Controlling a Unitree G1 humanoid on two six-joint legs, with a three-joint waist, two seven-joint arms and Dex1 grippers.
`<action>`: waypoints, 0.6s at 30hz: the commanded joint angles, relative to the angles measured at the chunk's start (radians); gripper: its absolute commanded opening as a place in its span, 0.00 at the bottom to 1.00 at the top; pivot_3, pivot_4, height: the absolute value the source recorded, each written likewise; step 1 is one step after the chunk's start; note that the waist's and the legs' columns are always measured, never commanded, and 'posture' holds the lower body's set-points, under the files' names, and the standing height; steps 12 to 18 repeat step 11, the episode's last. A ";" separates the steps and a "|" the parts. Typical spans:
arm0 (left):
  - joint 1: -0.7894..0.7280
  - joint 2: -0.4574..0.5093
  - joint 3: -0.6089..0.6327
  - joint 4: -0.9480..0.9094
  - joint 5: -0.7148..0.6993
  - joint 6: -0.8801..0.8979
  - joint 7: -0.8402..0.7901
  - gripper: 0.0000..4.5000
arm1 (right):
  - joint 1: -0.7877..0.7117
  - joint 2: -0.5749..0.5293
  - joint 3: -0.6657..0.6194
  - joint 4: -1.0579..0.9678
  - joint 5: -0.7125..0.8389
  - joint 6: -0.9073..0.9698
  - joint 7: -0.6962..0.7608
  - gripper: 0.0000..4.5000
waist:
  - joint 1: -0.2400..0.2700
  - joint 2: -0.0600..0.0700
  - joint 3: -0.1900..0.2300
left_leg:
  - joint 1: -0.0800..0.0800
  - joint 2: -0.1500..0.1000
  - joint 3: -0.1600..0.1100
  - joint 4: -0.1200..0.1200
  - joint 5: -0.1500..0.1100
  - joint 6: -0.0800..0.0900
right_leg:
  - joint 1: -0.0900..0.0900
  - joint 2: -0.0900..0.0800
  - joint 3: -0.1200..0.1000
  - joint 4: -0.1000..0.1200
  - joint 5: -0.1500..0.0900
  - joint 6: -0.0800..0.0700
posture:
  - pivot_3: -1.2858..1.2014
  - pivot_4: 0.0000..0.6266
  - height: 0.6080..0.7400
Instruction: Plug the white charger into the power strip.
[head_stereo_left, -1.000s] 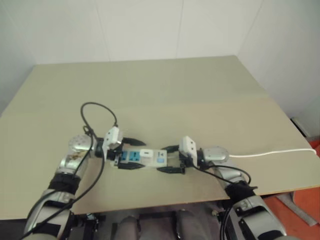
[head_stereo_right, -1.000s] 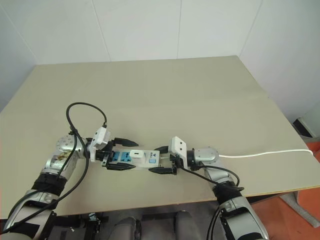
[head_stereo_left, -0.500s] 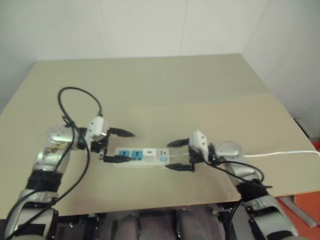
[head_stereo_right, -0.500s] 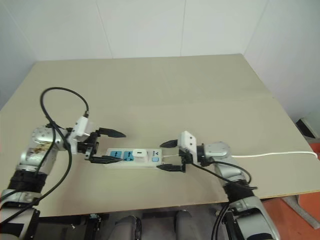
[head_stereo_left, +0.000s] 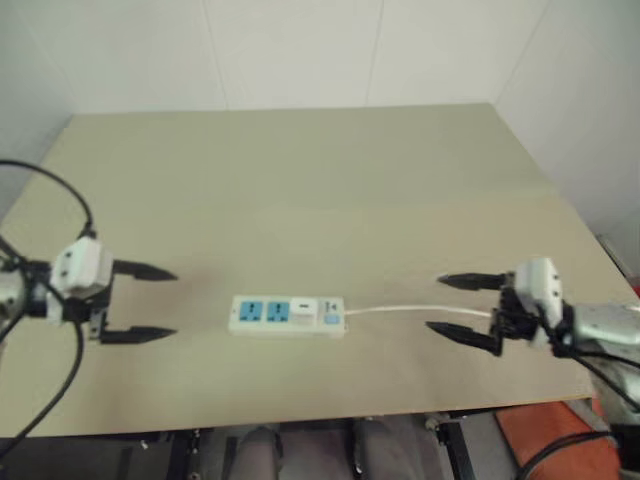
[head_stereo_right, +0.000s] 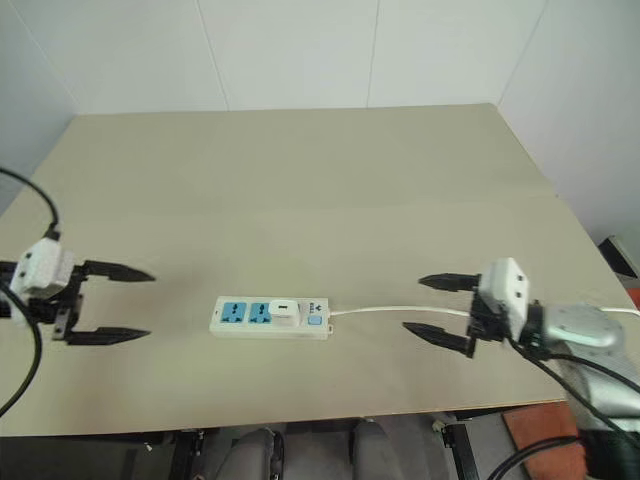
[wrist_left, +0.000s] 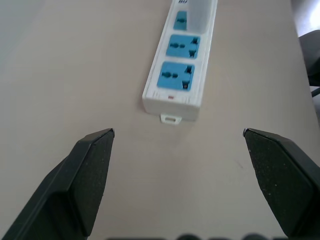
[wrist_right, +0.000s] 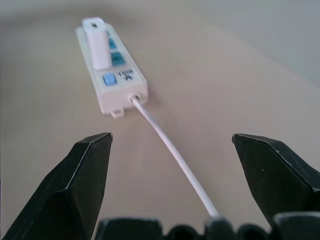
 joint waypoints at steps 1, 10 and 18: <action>0.090 0.016 0.132 -0.109 -0.043 0.049 0.014 1.00 | 0.051 -0.046 -0.095 -0.072 0.037 0.018 0.003 0.99 | 0.000 0.000 0.000 | 0.001 0.000 0.000 0.000 0.000 0.000 | 0.001 0.000 0.000 0.000 0.000 0.000 | 0.52 0.24 1.00; 0.277 -0.017 0.271 -0.256 -0.074 0.133 0.053 1.00 | 0.122 -0.102 -0.150 -0.102 0.052 0.049 0.012 0.99 | 0.000 0.000 0.000 | 0.001 0.000 0.001 -0.001 0.000 0.000 | 0.001 0.000 0.000 0.000 0.000 0.000 | 0.52 0.24 1.00; 0.284 -0.020 0.276 -0.264 -0.077 0.137 0.059 1.00 | 0.123 -0.104 -0.152 -0.103 0.054 0.052 0.014 0.99 | 0.000 0.000 0.000 | 0.002 0.000 0.001 -0.001 0.000 0.000 | 0.001 0.000 0.000 0.000 0.000 0.000 | 0.52 0.24 1.00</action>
